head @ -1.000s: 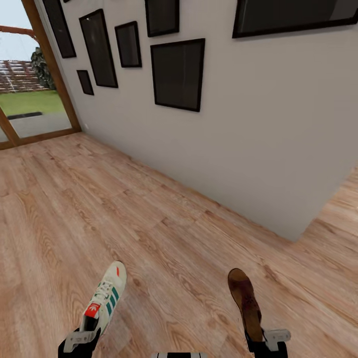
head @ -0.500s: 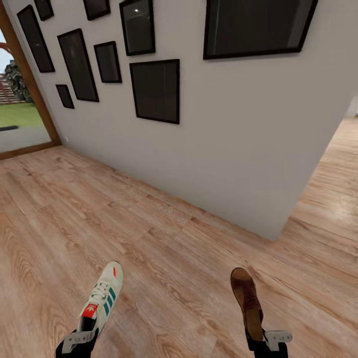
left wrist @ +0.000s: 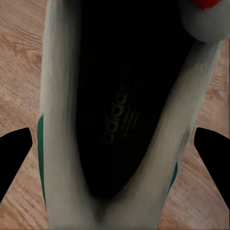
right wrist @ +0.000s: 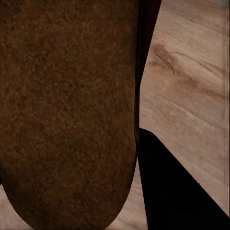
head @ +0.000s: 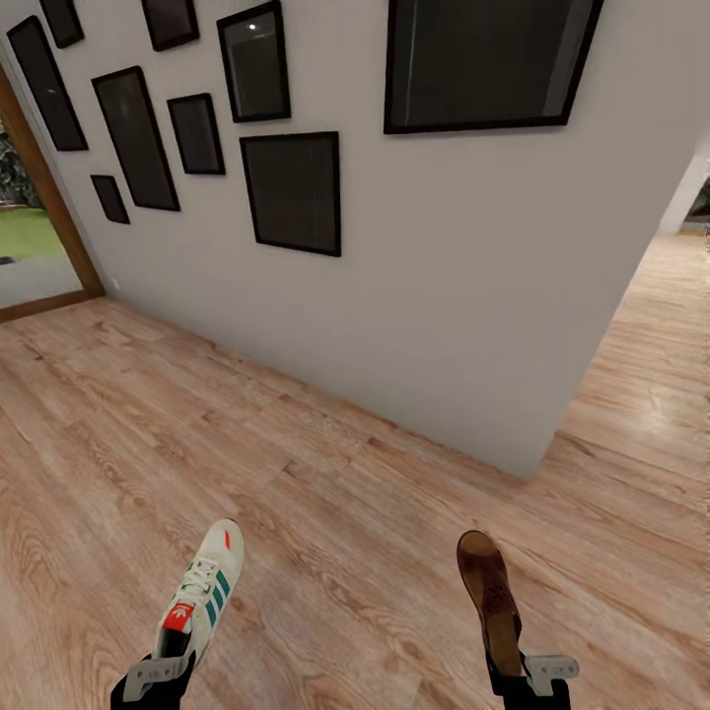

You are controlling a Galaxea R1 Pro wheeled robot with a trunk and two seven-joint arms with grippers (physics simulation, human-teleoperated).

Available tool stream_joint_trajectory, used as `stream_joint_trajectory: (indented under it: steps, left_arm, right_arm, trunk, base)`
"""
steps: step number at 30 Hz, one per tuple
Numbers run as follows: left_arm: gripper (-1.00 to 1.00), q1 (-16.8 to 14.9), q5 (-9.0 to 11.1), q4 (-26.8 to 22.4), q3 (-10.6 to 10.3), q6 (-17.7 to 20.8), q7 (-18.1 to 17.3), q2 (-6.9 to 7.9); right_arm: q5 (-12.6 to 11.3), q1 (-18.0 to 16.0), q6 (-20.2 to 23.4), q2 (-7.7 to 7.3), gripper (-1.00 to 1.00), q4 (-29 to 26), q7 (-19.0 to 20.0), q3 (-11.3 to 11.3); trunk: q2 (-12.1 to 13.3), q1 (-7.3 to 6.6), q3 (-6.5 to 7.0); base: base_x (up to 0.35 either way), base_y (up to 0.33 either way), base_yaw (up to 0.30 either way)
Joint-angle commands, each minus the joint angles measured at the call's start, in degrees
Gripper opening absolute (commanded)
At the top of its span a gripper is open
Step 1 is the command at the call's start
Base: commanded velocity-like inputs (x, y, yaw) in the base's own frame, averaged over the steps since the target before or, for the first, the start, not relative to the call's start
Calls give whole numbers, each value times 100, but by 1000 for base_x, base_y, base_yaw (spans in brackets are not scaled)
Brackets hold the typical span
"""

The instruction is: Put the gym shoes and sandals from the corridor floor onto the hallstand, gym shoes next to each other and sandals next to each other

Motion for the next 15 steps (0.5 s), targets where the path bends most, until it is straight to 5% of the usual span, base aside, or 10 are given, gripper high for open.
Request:
stream_joint_trajectory:
  steps: [1,7,15]
  left_arm:
    - [-100,-2,8,4,39,-6,-52,-1]
    - [-100,-1,8,4,39,-6,-51,1]
    - [-100,-1,8,17,39,-8,-51,-7]
  right_arm:
    - [-84,-4,-14,-3,-100,7,30,42]
    - [-84,-4,-14,-6,-100,8,30,33]
    - [-84,-3,-14,-6,-100,9,30,32]
  trunk:
    - [40,-24,14]
    - [280,-155,122]
    - [280,-155,122]
  base:
    - [0,0,-215]
    - [0,0,-254]
    - [0,0,-268]
